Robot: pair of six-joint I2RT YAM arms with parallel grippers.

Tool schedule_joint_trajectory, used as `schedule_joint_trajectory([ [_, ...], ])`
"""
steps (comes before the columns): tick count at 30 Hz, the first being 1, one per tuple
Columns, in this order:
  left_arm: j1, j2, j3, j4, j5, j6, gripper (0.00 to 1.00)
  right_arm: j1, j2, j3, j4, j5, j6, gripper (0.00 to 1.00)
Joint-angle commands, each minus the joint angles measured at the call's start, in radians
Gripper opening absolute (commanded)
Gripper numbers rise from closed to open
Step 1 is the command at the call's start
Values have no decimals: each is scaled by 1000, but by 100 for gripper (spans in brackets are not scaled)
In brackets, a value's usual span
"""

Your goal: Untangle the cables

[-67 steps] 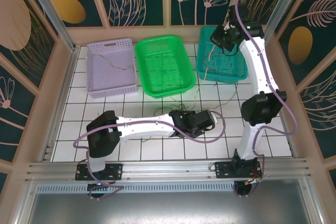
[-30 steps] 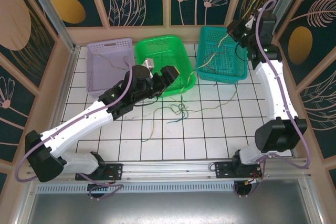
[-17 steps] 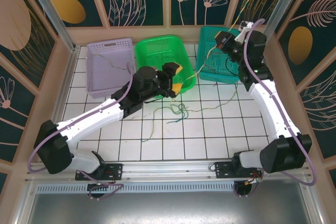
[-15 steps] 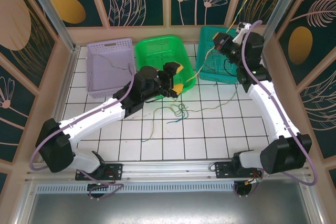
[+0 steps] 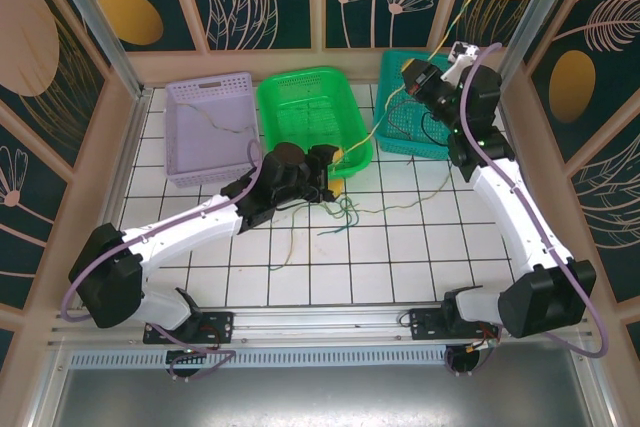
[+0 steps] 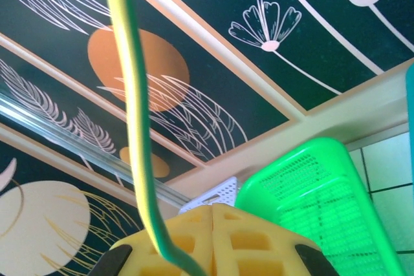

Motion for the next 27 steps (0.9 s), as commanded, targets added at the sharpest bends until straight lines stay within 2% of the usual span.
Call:
schedule_joint_trajectory([
  [1,21,-9,-57,32,-41,-184,42,11,-20,-8,66,-52,44,0],
  [3,43,-43,-73,-36,-86,-111,15,11,-7,15,30,-81,42,0],
  [5,75,-92,-70,-162,-139,-22,0,10,25,57,-40,-120,16,0],
  [7,124,-145,-71,-245,-184,118,0,16,90,125,-152,-189,-21,0],
  [11,226,-230,-17,-438,-258,400,0,93,226,230,-362,-232,-94,0],
  [14,283,-261,53,-589,-307,530,0,186,282,261,-398,-161,-112,0],
  [16,321,-292,66,-663,-320,552,0,230,297,254,-353,-116,-101,0],
  [17,338,-316,64,-672,-321,563,0,243,312,253,-320,-114,-85,0],
  [18,352,-335,63,-670,-316,573,13,254,331,259,-287,-112,-77,0],
  [20,364,-346,86,-606,-280,658,30,282,385,310,-286,-102,-93,0],
  [23,364,-269,194,-474,-104,909,40,310,523,511,-399,-122,-139,0],
  [25,363,-191,284,-474,30,1081,43,330,608,648,-480,-129,-163,0],
  [27,363,-147,332,-494,99,1204,48,341,678,754,-528,-151,-169,0],
])
